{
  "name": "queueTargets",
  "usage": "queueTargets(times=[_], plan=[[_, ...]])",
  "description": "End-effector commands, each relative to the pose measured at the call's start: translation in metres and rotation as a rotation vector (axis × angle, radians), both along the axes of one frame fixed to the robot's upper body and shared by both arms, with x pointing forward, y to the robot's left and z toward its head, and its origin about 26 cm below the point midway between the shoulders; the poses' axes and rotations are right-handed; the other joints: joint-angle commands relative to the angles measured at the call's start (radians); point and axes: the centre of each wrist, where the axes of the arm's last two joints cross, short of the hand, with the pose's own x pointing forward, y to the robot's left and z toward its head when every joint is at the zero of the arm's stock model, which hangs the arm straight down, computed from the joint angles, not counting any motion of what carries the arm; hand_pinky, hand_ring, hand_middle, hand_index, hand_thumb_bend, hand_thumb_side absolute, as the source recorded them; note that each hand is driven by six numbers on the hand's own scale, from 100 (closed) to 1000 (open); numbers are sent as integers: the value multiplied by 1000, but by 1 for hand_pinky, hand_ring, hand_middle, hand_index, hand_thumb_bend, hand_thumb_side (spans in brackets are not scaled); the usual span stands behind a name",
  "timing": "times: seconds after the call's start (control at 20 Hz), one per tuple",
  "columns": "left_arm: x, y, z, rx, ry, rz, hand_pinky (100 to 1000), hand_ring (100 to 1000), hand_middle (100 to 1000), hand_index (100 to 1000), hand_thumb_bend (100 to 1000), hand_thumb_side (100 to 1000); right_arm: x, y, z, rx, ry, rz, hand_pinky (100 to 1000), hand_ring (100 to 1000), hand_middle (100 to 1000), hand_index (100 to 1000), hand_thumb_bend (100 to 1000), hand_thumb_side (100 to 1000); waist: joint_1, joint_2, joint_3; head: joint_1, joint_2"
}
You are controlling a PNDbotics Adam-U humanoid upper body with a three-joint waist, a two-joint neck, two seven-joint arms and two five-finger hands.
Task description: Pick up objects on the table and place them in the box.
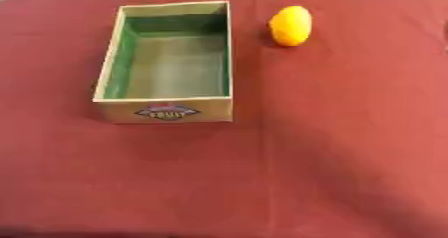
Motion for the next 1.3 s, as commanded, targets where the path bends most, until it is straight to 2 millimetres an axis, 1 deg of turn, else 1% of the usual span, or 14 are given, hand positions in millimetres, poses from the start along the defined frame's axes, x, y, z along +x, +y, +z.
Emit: queueTargets(times=[0.05,0.25,0.35,0.45,0.65,0.8,0.95,1.0,1.05,1.1,1.15,1.2,1.25,1.3], plan=[[-4,3,10,12,-35,8,545,561,615,727,115,867,-6,2,13,-32,-45,-8,803,770,712,903,100,1000,-2,-17,0,4,0],[-4,3,9,15,-32,7,545,562,615,727,115,867,-10,11,29,-118,-70,-41,796,777,720,907,100,1000,-3,-23,1,5,11],[-4,3,9,16,-30,5,545,562,615,727,115,867,-12,18,40,-194,-76,-80,794,783,728,907,100,1000,-4,-26,2,8,20],[-4,3,8,19,-26,4,545,562,615,727,114,867,-9,25,49,-314,-55,-133,794,794,743,913,100,1000,-6,-29,4,10,24],[-4,3,7,22,-21,2,545,562,615,727,114,867,12,39,65,-551,20,-251,799,816,770,927,100,1000,-10,-35,8,6,24],[-4,3,6,27,-16,1,545,562,615,727,115,867,37,49,74,-739,106,-321,815,850,812,962,102,1000,-13,-41,10,2,27],[-4,3,6,30,-12,0,545,561,615,727,114,867,66,57,80,-941,225,-378,825,870,832,979,182,1000,-16,-45,10,-2,24],[-4,3,5,31,-10,-1,545,561,615,727,114,867,75,59,81,-999,268,-386,830,878,840,985,229,1000,-16,-46,10,-4,23],[-4,3,5,32,-10,-1,545,561,615,727,114,867,84,61,82,-1046,303,-391,834,885,848,996,304,1000,-16,-46,10,-4,21],[-4,3,5,33,-9,-2,545,561,615,727,114,867,92,64,82,-1091,340,-392,838,892,854,1000,339,986,-15,-47,10,-5,19],[-4,3,5,33,-9,-3,545,561,615,727,114,867,99,66,82,-1128,369,-393,845,902,862,1000,437,917,-15,-48,10,-5,18],[-4,2,5,34,-8,-5,545,561,615,727,113,867,107,70,81,-1171,407,-390,847,906,865,1000,497,869,-14,-48,10,-7,16],[-4,2,5,35,-7,-6,545,561,615,727,114,867,114,73,81,-1211,442,-388,852,915,873,1000,549,811,-14,-49,11,-9,15],[-4,2,5,35,-6,-7,545,561,615,726,114,867,122,77,80,-1246,478,-388,854,919,874,1000,569,778,-13,-49,11,-11,13]])
